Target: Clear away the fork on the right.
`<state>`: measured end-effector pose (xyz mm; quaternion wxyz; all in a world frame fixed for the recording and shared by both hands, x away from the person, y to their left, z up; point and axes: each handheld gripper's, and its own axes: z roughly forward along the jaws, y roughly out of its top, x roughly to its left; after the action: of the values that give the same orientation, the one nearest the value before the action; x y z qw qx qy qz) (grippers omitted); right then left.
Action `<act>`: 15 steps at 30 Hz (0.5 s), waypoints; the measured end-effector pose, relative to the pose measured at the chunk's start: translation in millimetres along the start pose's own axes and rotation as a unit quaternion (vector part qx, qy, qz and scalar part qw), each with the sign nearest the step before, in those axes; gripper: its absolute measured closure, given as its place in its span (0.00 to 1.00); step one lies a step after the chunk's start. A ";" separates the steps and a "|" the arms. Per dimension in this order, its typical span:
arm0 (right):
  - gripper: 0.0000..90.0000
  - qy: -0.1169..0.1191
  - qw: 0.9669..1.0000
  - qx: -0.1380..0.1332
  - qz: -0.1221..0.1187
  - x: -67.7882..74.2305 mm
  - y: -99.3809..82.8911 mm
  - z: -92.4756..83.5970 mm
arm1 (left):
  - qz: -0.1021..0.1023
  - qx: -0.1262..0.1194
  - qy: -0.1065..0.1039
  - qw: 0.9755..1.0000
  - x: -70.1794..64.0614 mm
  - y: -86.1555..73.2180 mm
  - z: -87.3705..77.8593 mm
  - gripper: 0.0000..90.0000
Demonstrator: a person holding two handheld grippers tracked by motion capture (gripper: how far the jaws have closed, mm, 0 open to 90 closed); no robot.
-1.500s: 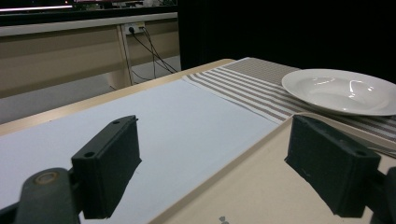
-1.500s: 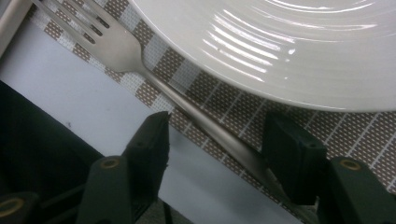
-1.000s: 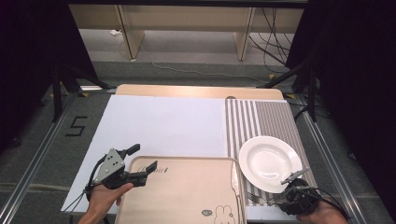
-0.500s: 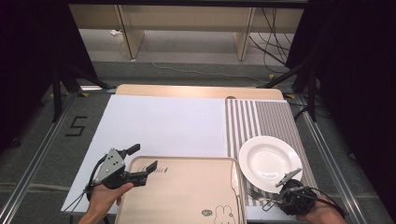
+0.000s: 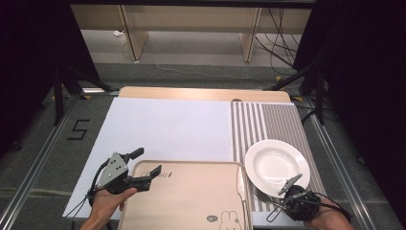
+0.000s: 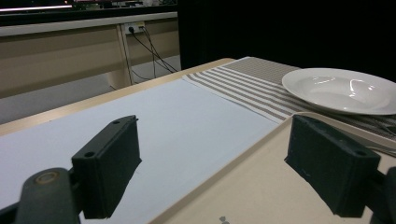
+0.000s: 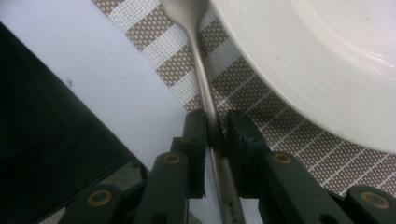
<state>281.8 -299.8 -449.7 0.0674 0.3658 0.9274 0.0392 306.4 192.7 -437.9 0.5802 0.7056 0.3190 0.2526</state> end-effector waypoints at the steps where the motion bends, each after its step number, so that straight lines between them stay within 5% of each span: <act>1: 0.88 0.002 1.000 0.005 -0.007 0.8 0.3 -0.3 | 0.001 0.000 0.000 1.000 0.0 0.1 0.0 0.18; 15: 0.93 0.002 1.000 0.003 -0.031 4.8 0.8 -0.1 | 0.001 0.000 -0.001 1.000 -0.2 0.2 0.0 0.18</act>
<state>278.9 -296.0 -449.9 0.0660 0.3366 0.9387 0.0347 306.3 192.5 -437.7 0.5803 0.7060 0.3177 0.2529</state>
